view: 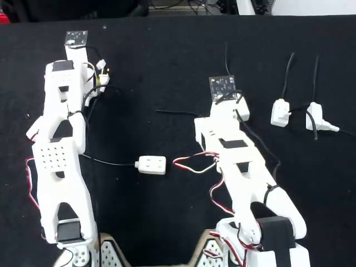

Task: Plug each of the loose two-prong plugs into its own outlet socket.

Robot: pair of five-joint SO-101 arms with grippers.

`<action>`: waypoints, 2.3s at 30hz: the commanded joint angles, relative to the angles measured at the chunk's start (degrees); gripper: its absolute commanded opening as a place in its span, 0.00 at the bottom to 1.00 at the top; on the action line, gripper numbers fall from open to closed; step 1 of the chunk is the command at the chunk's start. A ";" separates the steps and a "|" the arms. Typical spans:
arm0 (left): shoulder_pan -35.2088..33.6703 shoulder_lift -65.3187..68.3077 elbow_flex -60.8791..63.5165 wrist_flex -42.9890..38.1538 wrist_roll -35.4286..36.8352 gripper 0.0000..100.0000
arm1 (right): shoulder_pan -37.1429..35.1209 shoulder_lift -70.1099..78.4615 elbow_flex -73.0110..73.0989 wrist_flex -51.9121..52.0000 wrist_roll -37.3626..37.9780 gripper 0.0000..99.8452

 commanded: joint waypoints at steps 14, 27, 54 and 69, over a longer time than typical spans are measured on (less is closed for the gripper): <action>0.31 -5.01 -27.74 30.77 0.53 0.06 | 0.88 -1.89 -2.51 -0.97 -0.35 0.18; 6.73 -44.57 21.49 29.71 3.69 0.06 | 0.70 -2.86 -3.56 3.78 -0.44 0.18; 50.68 -70.07 66.77 -6.86 4.22 0.26 | 37.10 -41.89 1.63 47.12 15.56 0.18; 14.55 -69.36 65.45 -1.85 6.86 0.26 | 0.35 -41.89 11.56 45.45 13.71 0.18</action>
